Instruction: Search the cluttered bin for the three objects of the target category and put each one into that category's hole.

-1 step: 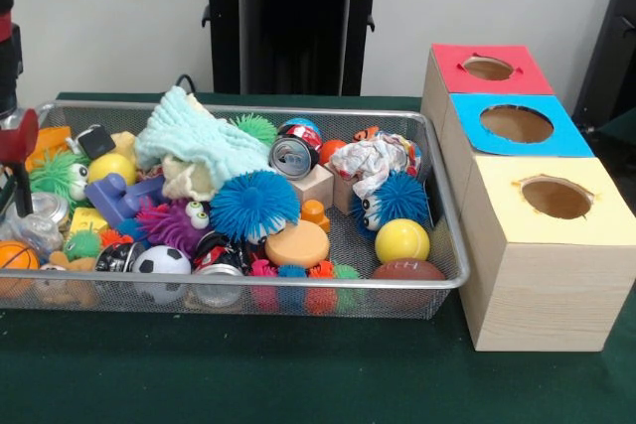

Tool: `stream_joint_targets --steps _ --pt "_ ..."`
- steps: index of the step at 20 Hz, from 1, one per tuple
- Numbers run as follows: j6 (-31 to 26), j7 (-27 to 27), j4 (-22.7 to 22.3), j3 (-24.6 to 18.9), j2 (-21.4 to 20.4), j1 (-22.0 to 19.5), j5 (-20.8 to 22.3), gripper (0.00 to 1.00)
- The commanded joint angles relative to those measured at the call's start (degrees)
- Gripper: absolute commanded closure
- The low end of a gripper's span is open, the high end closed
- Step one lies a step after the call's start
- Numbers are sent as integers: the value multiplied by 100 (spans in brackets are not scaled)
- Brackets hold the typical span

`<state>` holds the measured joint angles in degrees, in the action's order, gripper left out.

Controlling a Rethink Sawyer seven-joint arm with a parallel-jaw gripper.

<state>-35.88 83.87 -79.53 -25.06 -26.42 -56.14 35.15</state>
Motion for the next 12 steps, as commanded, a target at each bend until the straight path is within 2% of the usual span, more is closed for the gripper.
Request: stream_joint_targets --steps 1,5,12 --pt "533 -101 -150 -300 1255 272 85 0" --pt "714 155 -255 -154 1025 374 173 0" --pt "542 -105 -98 -277 1058 405 38 0"
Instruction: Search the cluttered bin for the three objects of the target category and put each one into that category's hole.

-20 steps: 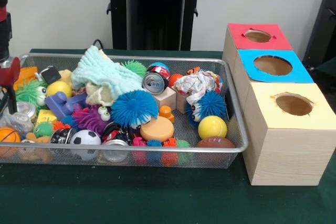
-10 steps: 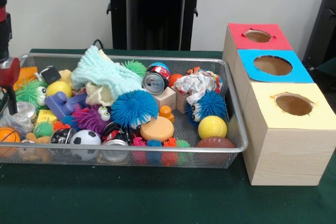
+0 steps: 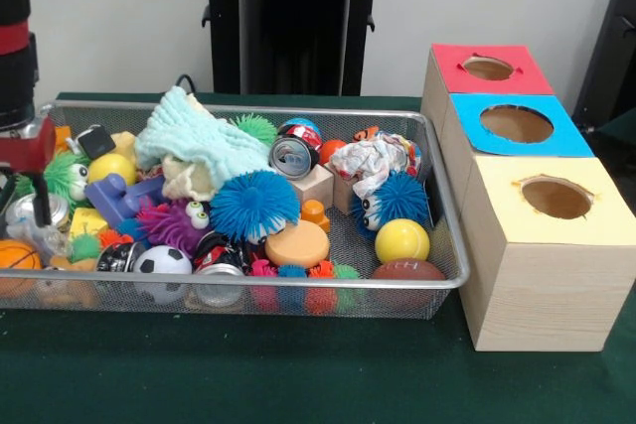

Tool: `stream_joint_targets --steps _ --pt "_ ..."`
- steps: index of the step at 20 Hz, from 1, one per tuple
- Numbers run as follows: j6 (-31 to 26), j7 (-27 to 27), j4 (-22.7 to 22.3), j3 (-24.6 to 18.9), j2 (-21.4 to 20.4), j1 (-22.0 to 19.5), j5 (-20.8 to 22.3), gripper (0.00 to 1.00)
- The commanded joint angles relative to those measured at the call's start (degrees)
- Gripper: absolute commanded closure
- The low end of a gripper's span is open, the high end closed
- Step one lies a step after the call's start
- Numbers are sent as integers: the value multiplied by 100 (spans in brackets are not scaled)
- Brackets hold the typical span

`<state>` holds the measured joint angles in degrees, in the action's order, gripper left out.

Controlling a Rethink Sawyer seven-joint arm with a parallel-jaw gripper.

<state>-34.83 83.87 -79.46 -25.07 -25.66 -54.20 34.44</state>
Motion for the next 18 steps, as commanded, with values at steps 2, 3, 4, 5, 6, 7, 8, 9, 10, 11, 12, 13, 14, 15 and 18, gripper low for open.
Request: stream_joint_targets --steps 2,3,4,5,6,7,8,9,10,11,12,13,14,15,18 --pt "352 -254 -51 -320 1024 200 69 0" --pt "331 -293 -27 -336 1064 195 52 0" --pt "351 -298 -28 -352 1081 190 41 0" --pt "380 -257 -38 -340 1086 199 34 0" --pt "411 -230 -51 -335 1095 194 28 0" --pt "437 -190 -57 -315 1095 206 28 0" --pt "475 -169 -71 -306 1097 207 33 0" --pt "491 -174 -53 -310 1116 215 31 0" --pt "473 -240 -9 -345 1163 212 20 0" --pt "427 -276 24 -358 1198 216 -5 0" --pt "414 -296 21 -340 1181 231 21 0" --pt "530 -270 -20 -340 1159 208 54 0" --pt "590 -273 -37 -337 1136 198 84 100" --pt "610 -293 -37 -335 1130 200 112 100" --pt "698 -390 -45 -364 1123 178 194 100"
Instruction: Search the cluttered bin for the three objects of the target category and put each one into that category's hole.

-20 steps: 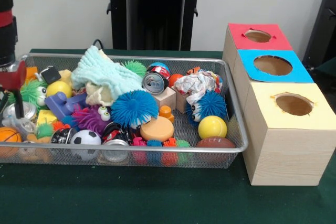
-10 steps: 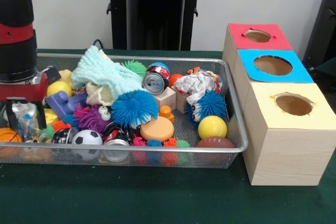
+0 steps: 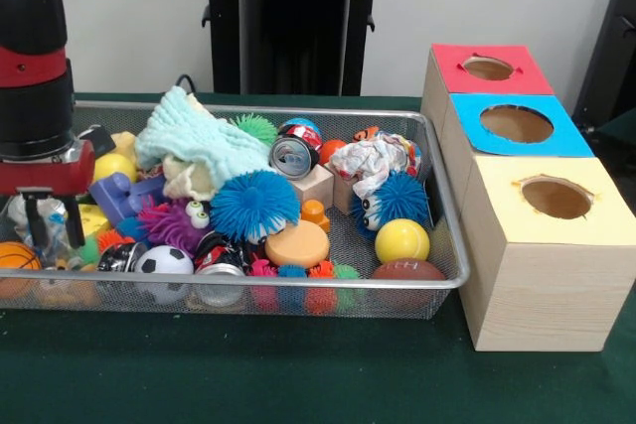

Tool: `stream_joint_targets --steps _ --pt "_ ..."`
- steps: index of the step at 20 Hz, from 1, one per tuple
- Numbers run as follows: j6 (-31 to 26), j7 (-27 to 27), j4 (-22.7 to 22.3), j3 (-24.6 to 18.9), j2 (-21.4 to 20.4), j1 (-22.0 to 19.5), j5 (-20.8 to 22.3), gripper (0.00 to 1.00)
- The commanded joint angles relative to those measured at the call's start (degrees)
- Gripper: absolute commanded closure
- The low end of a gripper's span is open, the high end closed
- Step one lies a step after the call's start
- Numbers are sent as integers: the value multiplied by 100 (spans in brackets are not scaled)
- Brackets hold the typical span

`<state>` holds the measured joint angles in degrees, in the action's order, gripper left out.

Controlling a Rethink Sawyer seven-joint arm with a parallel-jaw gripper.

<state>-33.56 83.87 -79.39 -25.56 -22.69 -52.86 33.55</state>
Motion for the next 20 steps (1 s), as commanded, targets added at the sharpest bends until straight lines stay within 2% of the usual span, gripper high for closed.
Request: stream_joint_targets --steps 1,5,8,11,12,14,17,20 --pt "578 -450 -47 -349 838 22 299 100" --pt "697 -473 -50 -376 834 4 376 100" --pt "536 -517 -11 -320 803 84 394 100" --pt "524 -175 -214 -160 602 144 317 100" --pt "518 -54 -381 -117 435 153 280 100" --pt "346 158 -865 -68 -156 163 118 100" --pt "-199 304 -1449 -143 -1063 139 -326 100" --pt "-724 150 -1555 -231 -1429 168 -630 100"
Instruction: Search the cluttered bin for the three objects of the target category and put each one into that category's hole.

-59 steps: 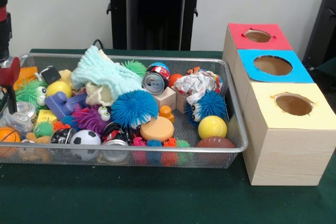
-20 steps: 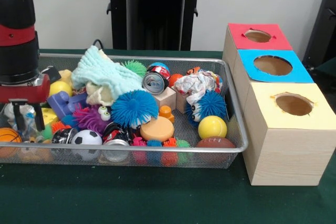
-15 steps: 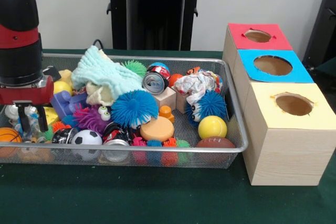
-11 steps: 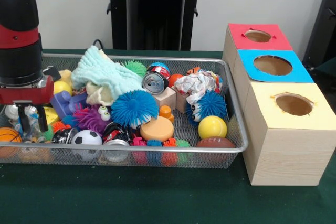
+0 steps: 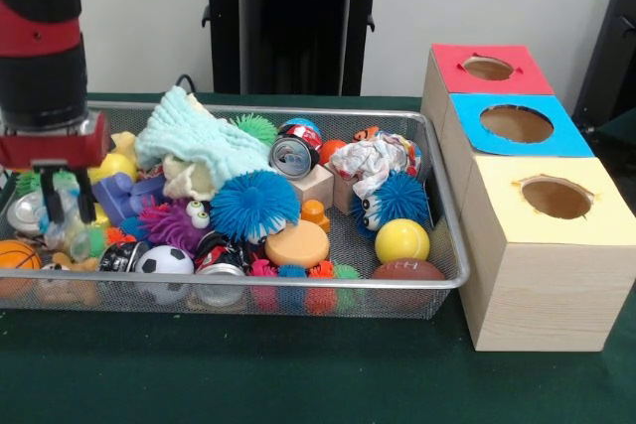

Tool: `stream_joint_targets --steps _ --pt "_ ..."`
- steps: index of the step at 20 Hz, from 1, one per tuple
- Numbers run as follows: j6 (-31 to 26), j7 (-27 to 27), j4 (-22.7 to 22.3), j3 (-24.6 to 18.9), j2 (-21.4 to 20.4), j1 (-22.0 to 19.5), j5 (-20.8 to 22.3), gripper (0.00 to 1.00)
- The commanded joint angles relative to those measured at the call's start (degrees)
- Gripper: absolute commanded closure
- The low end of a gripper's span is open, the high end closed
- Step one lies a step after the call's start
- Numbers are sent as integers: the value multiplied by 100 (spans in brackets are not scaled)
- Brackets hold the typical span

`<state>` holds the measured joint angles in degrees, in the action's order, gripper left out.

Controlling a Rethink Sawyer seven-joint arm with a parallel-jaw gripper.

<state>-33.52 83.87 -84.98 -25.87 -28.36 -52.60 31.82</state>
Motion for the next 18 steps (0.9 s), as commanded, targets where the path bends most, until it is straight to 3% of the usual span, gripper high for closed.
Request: stream_joint_targets --steps 1,13,18 --pt "-805 73 -995 -255 -880 126 -531 100" --pt "-717 165 -1547 -215 -1417 187 -1126 100" --pt "-824 374 -1985 -159 -1874 293 -1485 100"
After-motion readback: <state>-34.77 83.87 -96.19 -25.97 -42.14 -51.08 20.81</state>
